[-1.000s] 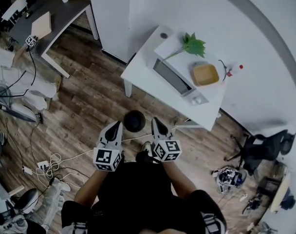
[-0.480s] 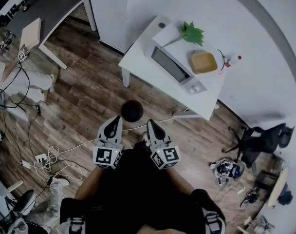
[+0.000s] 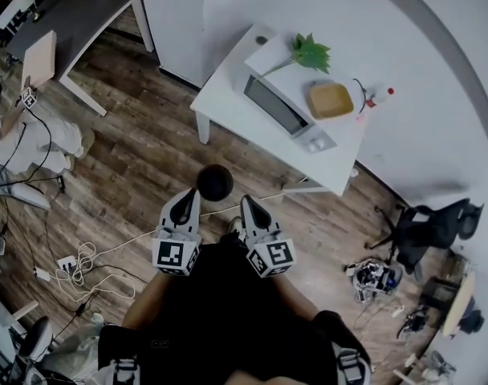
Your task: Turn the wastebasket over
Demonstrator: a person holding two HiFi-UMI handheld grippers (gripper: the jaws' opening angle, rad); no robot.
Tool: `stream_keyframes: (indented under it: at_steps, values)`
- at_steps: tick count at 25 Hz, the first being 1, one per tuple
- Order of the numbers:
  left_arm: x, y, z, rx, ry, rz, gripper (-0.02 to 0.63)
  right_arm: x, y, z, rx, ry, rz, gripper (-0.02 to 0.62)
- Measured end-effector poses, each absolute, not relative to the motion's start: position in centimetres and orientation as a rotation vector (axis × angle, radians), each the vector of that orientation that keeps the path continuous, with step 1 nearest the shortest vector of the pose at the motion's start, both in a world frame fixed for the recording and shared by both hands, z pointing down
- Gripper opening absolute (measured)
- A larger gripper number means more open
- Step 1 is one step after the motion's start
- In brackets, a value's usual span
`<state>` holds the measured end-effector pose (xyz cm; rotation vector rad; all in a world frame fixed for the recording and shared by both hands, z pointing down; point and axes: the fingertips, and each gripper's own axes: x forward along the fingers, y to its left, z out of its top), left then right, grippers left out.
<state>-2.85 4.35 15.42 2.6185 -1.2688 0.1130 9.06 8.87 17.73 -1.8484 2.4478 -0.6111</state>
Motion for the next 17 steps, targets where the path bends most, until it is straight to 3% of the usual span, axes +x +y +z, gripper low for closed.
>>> stream_keyframes:
  at_steps: [17]
  values:
    - [-2.79,4.29,15.83,2.604,-1.271,0.114,0.035,8.9,8.88,18.14,-1.864,2.482,-0.609,0.032]
